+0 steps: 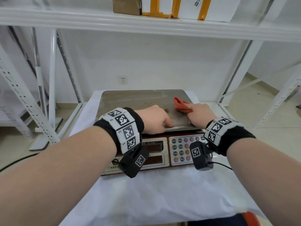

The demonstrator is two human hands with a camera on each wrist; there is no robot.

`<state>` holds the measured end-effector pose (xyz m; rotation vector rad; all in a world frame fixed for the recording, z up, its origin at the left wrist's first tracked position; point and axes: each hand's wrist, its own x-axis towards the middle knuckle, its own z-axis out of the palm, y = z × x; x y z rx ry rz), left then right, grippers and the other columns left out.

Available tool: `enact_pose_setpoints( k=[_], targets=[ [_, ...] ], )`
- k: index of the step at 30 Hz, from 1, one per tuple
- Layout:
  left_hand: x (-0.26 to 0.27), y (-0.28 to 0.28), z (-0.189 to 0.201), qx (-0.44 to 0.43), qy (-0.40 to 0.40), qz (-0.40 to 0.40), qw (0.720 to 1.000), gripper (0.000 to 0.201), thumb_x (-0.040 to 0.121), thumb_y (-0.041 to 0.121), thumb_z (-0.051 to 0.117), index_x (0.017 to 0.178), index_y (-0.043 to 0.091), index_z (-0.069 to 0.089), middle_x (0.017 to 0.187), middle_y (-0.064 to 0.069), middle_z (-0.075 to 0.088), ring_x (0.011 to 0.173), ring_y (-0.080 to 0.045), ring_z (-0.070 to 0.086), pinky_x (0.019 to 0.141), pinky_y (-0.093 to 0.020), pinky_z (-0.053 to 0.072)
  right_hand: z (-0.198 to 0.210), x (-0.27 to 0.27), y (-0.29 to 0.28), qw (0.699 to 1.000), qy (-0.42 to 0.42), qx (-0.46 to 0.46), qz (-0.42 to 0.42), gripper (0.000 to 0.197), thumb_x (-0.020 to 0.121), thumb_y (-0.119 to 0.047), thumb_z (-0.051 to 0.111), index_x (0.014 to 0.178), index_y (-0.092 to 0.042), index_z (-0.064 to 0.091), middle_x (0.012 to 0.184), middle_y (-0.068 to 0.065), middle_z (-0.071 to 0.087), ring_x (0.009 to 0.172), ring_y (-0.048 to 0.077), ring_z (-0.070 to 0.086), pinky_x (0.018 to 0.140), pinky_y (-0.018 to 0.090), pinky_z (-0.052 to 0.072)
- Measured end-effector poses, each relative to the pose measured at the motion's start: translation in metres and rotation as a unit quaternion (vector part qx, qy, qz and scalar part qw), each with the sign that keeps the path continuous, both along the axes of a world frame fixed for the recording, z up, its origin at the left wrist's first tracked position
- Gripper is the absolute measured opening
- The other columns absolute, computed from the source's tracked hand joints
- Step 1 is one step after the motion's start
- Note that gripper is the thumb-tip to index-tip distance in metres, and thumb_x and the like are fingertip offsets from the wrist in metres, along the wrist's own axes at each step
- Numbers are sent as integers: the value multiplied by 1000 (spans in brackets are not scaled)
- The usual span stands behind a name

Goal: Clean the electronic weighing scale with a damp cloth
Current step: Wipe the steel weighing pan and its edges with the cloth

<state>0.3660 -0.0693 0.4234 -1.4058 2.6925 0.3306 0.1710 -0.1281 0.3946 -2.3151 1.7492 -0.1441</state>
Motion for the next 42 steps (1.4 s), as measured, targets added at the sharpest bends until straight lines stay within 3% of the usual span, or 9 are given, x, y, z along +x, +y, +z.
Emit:
enact_pose_setpoints(
  k=[2, 9, 15, 19, 23, 27, 37, 39, 42],
  targets=[
    [1, -1, 0, 6, 8, -1, 1000, 42, 90, 16, 49, 132, 24, 55, 133, 4, 57, 126, -20, 43, 109, -35, 34, 4, 2, 11, 999, 27, -16, 38, 65, 90, -7, 39, 141, -47, 34, 148, -16, 36, 128, 17, 48, 106, 29, 37],
    [1, 2, 3, 21, 26, 12, 999, 45, 89, 16, 54, 133, 23, 53, 137, 3, 53, 127, -14, 46, 108, -30, 35, 9, -4, 26, 987, -147, 24, 65, 67, 87, 4, 42, 118, -55, 50, 134, -21, 50, 125, 0, 44, 104, 12, 29],
    [6, 4, -1, 21, 21, 11, 999, 47, 89, 18, 54, 136, 23, 50, 144, 2, 46, 133, -16, 40, 112, -31, 30, -1, 14, 15, 992, 89, -61, -68, 46, 90, -16, 40, 135, -18, 42, 135, 5, 52, 116, 30, 52, 99, 36, 39],
    [6, 3, -2, 27, 29, 15, 999, 47, 88, 18, 55, 135, 24, 51, 142, 4, 47, 132, -14, 41, 111, -31, 32, 5, 10, 23, 999, -22, -16, -19, 48, 94, -18, 39, 141, -22, 41, 144, 3, 46, 125, 28, 47, 105, 35, 37],
    [5, 4, 0, 28, 22, 14, 999, 49, 88, 19, 56, 137, 23, 49, 145, 4, 44, 134, -14, 38, 113, -31, 30, 10, 4, 23, 979, -117, -90, -137, 21, 87, -18, 51, 105, -8, 56, 103, 12, 65, 100, 30, 59, 77, 29, 40],
    [7, 6, -2, 1, 15, 5, 1000, 48, 88, 23, 56, 135, 24, 51, 142, 6, 48, 133, -16, 39, 111, -35, 31, 5, 20, 25, 971, -73, -121, -191, 19, 83, -15, 54, 99, -8, 50, 96, 17, 63, 95, 36, 59, 68, 29, 36],
    [12, 13, 4, -39, 22, 11, 999, 32, 92, 26, 50, 121, 28, 63, 123, 6, 60, 119, -18, 35, 104, -40, 37, 0, 2, 24, 983, -24, -107, -145, 37, 93, -13, 42, 127, -19, 54, 110, 11, 65, 101, 32, 61, 75, 30, 38],
    [14, 15, 5, -43, 30, 6, 999, 31, 93, 24, 49, 121, 24, 64, 121, 6, 63, 121, -17, 37, 106, -32, 35, -2, 0, 18, 981, 36, -109, -154, 44, 92, -16, 37, 135, -24, 49, 98, 8, 64, 96, 30, 62, 72, 32, 37],
    [13, 15, 6, -49, 43, 5, 998, 30, 94, 22, 49, 118, 20, 67, 117, 6, 66, 119, -15, 47, 96, -17, 29, -11, 16, 12, 983, 58, -81, -155, 55, 83, -23, 29, 136, -28, 46, 125, 3, 58, 112, 28, 54, 83, 35, 34]
  ],
)
